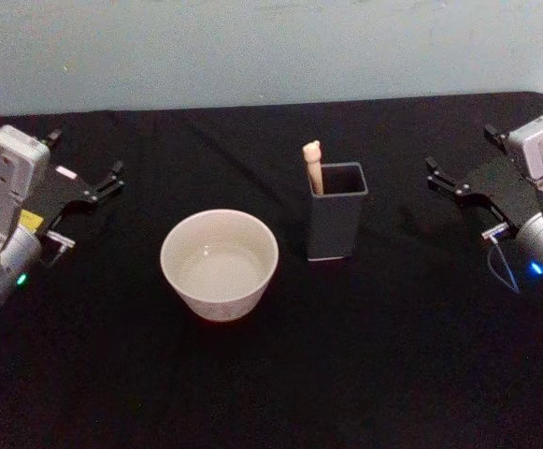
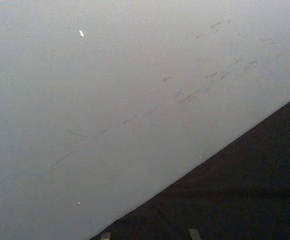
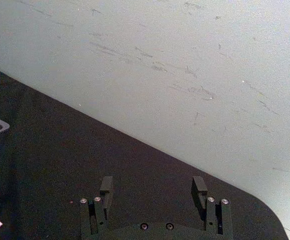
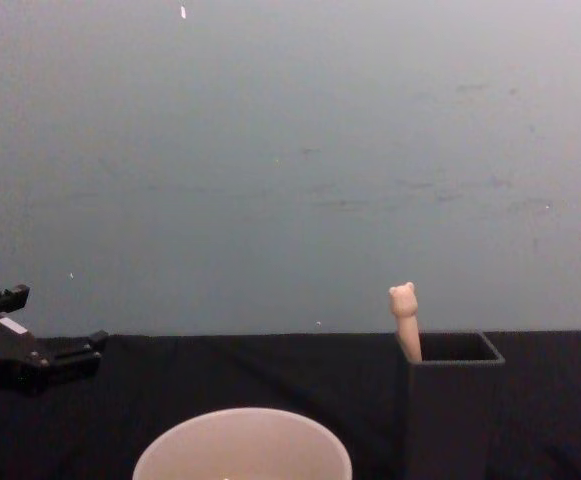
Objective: Pick up the stirring spoon with one hand, stir inside the cup, then place it back in its original position.
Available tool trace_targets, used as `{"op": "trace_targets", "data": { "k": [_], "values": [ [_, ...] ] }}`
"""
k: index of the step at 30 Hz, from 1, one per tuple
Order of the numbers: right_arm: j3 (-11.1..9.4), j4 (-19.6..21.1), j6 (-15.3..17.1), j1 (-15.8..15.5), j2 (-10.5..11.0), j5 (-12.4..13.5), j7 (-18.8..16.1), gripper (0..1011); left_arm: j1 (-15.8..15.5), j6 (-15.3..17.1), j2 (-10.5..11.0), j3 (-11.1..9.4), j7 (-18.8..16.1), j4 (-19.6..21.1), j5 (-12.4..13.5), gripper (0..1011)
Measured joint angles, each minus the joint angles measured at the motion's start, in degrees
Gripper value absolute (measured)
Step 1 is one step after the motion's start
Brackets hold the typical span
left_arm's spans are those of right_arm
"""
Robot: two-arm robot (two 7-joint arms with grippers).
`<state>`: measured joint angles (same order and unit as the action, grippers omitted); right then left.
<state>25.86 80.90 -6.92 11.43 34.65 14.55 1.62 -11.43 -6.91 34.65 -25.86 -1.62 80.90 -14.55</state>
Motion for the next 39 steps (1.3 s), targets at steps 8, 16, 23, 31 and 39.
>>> {"op": "trace_targets", "data": {
  "k": [8,16,23,31,39],
  "values": [
    [0.0,0.0,0.01,0.0,0.0,0.0,0.0,1000,0.0,0.0,0.0,0.0,0.0,0.0,0.0,1001],
    [0.0,0.0,0.01,0.0,0.0,0.0,0.0,1000,0.0,0.0,0.0,0.0,0.0,0.0,0.0,1001],
    [0.0,0.0,0.01,0.0,0.0,0.0,0.0,1000,0.0,0.0,0.0,0.0,0.0,0.0,0.0,1001],
    [0.0,0.0,0.01,0.0,0.0,0.0,0.0,1000,0.0,0.0,0.0,0.0,0.0,0.0,0.0,1001],
    [0.0,0.0,0.01,0.0,0.0,0.0,0.0,1000,0.0,0.0,0.0,0.0,0.0,0.0,0.0,1001]
  ]
}}
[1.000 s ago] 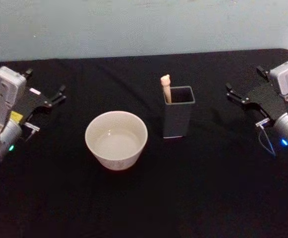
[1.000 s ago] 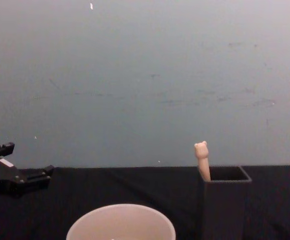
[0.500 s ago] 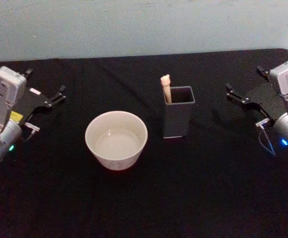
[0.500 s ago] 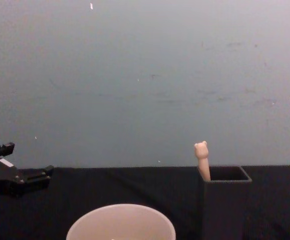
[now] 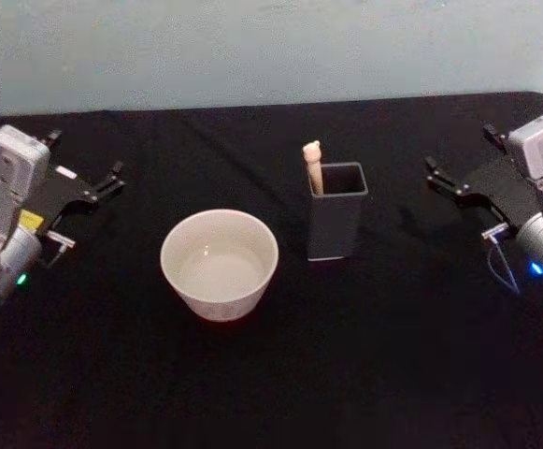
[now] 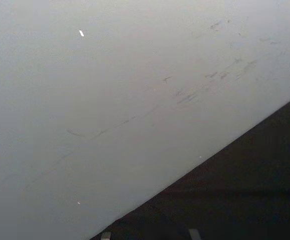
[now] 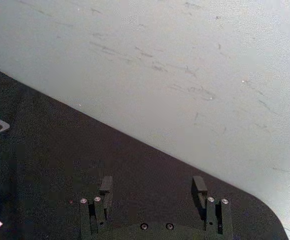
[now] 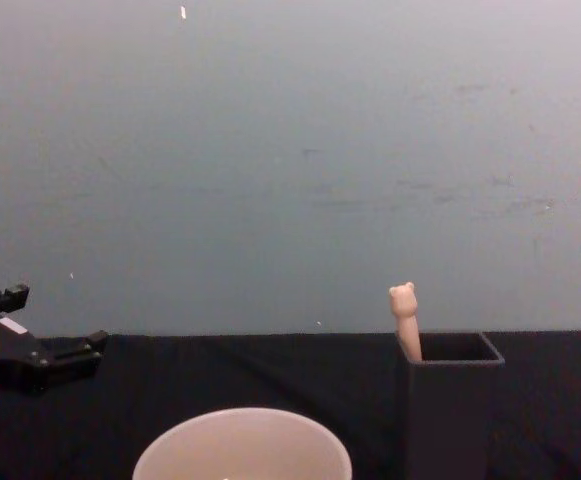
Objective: Pick up the stirring spoon with one hand, stir inside the cup, then place it back in its original position.
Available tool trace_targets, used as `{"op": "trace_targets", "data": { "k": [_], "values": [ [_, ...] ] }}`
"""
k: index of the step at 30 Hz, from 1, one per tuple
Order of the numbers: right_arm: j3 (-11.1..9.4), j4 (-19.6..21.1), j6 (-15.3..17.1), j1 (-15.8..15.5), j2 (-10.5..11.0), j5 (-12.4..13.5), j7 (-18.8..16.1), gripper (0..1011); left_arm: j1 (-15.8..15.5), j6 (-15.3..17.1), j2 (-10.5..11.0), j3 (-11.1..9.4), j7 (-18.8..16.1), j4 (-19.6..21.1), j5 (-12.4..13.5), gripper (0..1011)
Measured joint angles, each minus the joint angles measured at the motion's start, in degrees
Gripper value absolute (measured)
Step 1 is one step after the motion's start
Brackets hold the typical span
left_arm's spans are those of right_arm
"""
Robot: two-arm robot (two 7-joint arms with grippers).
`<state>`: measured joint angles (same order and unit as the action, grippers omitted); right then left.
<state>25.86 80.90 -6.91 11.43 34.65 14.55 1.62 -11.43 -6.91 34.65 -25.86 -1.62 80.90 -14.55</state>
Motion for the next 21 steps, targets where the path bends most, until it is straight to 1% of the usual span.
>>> {"op": "trace_targets", "data": {
  "k": [21],
  "values": [
    [0.0,0.0,0.0,0.0,0.0,0.0,0.0,1000,0.0,0.0,0.0,0.0,0.0,0.0,0.0,1001]
  ]
}}
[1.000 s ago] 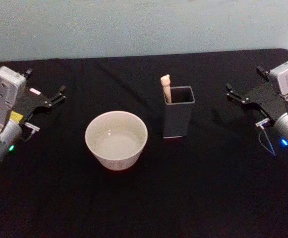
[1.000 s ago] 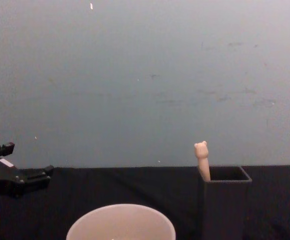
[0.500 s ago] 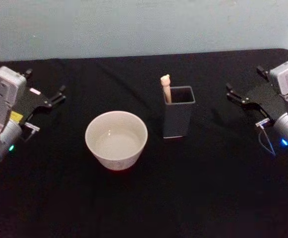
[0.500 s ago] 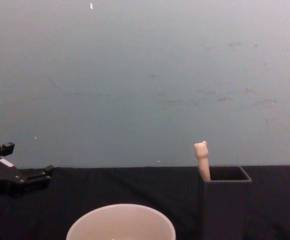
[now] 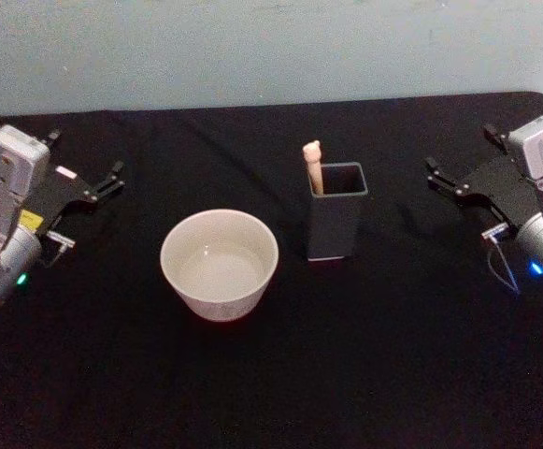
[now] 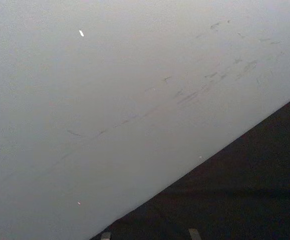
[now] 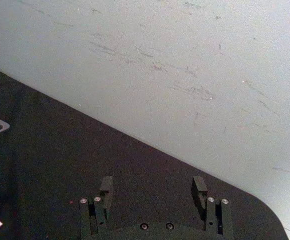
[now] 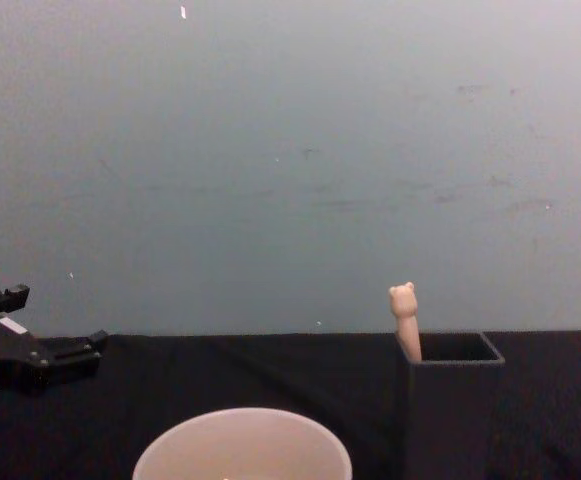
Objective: Pick up the stirring spoon with one hand, stir inside the cup, then place it back in its original position.
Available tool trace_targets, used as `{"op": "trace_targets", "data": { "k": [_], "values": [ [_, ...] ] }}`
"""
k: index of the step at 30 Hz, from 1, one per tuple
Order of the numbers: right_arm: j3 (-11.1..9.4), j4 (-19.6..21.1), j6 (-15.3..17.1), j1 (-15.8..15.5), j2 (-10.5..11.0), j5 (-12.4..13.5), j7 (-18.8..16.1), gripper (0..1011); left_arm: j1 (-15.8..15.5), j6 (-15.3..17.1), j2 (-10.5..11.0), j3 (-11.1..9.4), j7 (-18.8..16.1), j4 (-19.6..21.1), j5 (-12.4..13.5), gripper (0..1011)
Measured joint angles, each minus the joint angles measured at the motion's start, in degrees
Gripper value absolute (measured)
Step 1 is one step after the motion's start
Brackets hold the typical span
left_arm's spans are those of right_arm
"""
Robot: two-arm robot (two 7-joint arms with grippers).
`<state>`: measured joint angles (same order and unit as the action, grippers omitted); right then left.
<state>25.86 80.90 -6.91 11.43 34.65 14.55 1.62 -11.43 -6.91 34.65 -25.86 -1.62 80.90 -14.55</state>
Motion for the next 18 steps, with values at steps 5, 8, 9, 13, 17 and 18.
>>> {"op": "trace_targets", "data": {
  "k": [5,8,9,13,17,18],
  "values": [
    [0.0,0.0,0.0,0.01,0.0,0.0,0.0,1000,0.0,0.0,0.0,0.0,0.0,0.0,0.0,1001],
    [0.0,0.0,0.0,0.0,0.0,0.0,0.0,1000,0.0,0.0,0.0,0.0,0.0,0.0,0.0,1001],
    [0.0,0.0,0.0,0.0,0.0,0.0,0.0,1000,0.0,0.0,0.0,0.0,0.0,0.0,0.0,1001],
    [-0.74,0.35,-0.23,-0.38,-0.14,0.45,-1.17,1000,0.0,0.0,0.0,0.0,0.0,0.0,0.0,1001],
    [-1.95,1.71,-0.47,-1.08,-0.24,1.88,-2.82,1000,0.0,0.0,0.0,0.0,0.0,0.0,0.0,1001],
    [-2.15,1.99,-0.48,-1.21,-0.27,2.2,-3.12,1000,0.0,0.0,0.0,0.0,0.0,0.0,0.0,1001]
  ]
}}
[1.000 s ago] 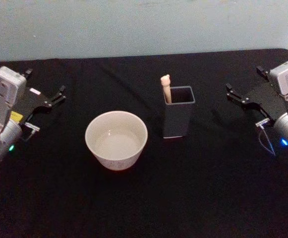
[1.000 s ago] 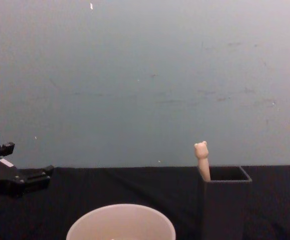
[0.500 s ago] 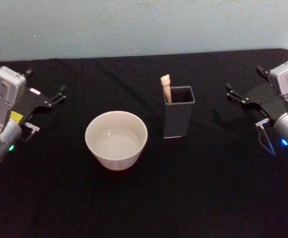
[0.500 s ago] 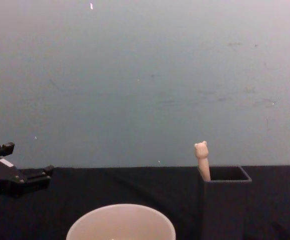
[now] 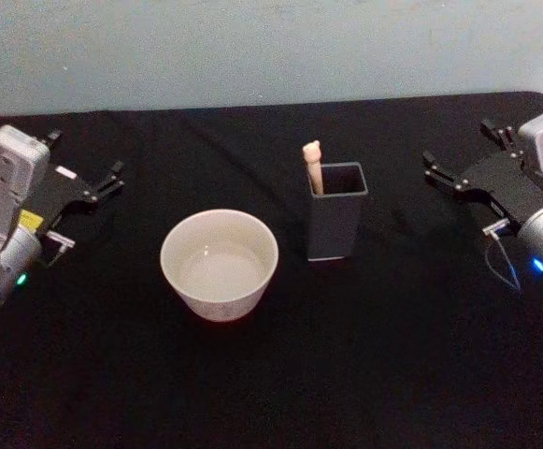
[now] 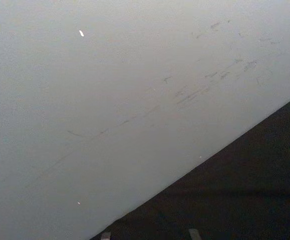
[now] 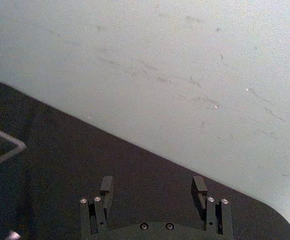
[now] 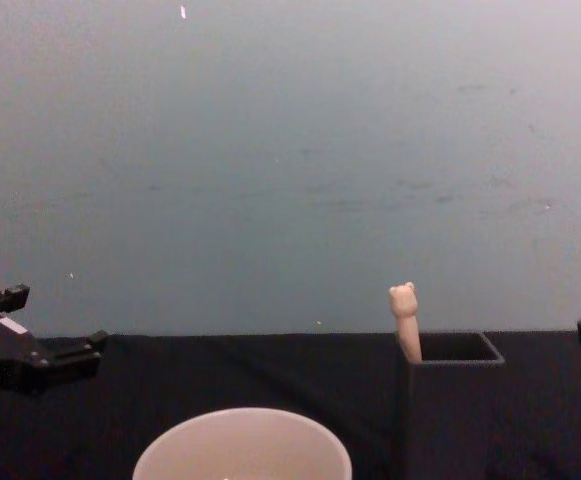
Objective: Pick up the stirring spoon with one hand, stir inside the cup, then place it back in its original position.
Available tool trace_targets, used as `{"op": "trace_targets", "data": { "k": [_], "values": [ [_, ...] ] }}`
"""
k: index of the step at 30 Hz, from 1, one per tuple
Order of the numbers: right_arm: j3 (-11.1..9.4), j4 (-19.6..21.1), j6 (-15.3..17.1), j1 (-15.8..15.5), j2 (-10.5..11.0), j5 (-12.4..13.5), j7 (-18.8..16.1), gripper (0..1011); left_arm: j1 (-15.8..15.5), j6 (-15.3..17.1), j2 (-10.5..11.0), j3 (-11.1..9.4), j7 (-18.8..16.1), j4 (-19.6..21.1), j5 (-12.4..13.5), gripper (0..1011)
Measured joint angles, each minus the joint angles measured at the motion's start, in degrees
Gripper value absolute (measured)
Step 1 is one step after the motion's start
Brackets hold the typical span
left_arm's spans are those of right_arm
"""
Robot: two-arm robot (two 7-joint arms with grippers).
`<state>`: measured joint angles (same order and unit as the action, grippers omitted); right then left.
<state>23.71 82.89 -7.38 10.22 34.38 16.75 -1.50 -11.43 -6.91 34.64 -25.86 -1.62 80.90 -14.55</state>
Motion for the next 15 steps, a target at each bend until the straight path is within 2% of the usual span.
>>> {"op": "trace_targets", "data": {
  "k": [9,15],
  "values": [
    [-3.64,5.76,1.65,-2.2,-0.18,7.31,-5.9,1000,0.0,0.0,0.0,0.0,0.0,0.0,0.0,1001],
    [-4.35,9.16,4.76,-3.07,-0.14,10.71,-10.13,1000,0.0,0.0,0.0,0.0,0.0,0.0,0.0,1001]
  ]
}}
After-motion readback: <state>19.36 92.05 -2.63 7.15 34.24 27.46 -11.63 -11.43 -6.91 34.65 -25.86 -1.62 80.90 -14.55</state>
